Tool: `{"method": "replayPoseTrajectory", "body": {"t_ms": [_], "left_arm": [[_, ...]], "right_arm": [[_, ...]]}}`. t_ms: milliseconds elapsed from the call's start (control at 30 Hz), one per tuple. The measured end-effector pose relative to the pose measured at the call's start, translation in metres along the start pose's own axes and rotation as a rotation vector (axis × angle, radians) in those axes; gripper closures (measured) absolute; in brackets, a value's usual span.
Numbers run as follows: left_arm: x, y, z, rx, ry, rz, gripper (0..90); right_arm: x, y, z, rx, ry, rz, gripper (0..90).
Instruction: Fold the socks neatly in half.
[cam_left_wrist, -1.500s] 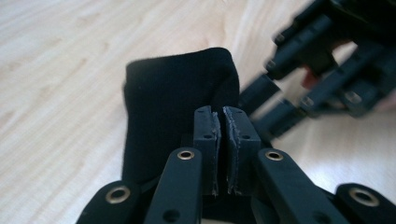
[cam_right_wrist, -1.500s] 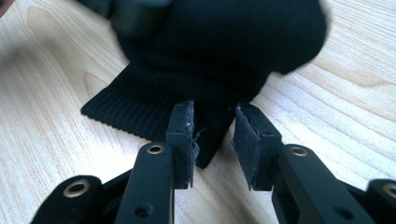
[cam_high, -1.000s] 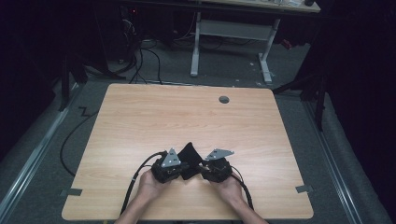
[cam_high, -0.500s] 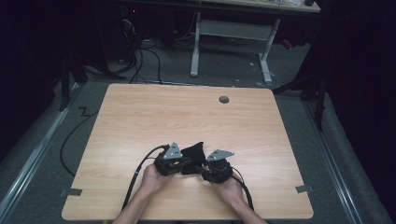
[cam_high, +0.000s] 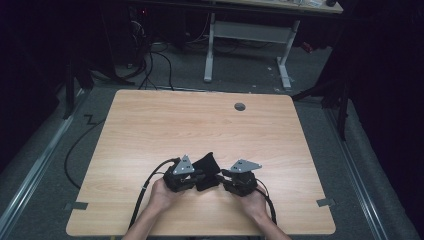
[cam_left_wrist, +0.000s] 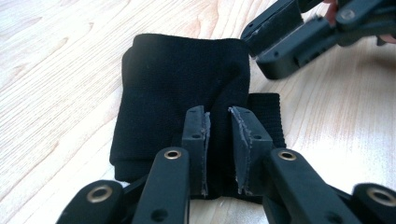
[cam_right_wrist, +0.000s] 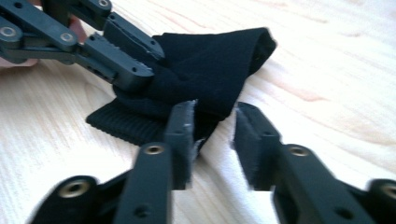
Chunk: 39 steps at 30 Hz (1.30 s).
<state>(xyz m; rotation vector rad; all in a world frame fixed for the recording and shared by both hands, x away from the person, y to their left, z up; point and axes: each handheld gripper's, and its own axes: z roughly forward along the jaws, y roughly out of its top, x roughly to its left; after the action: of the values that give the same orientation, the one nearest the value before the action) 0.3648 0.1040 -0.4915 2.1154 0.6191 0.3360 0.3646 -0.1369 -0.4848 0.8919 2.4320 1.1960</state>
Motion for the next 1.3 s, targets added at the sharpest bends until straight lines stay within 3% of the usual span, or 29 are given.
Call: {"method": "replayPoseTrajectory", "body": {"t_ms": [233,433,633,767,900,1033,1133,1300], "left_arm": [[0.001,-0.001,-0.003,-0.006,-0.016,-0.055,71.1],[0.000,0.001,-0.009,-0.023,-0.020,-0.088,62.8],[-0.001,0.006,-0.021,-0.080,-0.010,-0.125,55.2],[0.000,0.008,-0.029,-0.104,0.011,-0.144,53.5],[0.003,0.011,-0.034,-0.124,0.049,-0.203,52.6],[0.007,0.013,-0.031,-0.100,0.101,-0.251,52.4],[0.004,0.013,-0.023,-0.053,0.124,-0.249,51.9],[0.000,0.007,-0.011,0.002,0.122,-0.244,49.9]], "right_arm": [[-0.002,0.001,-0.004,-0.016,-0.006,-0.010,86.0],[-0.007,0.003,-0.005,-0.022,0.002,0.009,85.9],[-0.010,0.016,-0.012,-0.062,-0.004,0.000,84.5],[-0.012,0.024,-0.012,-0.078,-0.005,0.004,84.4],[-0.013,0.030,-0.004,-0.058,-0.004,0.005,84.0],[-0.013,0.030,0.007,-0.020,-0.007,0.003,83.4],[-0.009,0.025,0.011,0.010,0.000,-0.012,83.0],[-0.001,0.015,0.013,0.042,0.018,-0.031,82.5]]}}
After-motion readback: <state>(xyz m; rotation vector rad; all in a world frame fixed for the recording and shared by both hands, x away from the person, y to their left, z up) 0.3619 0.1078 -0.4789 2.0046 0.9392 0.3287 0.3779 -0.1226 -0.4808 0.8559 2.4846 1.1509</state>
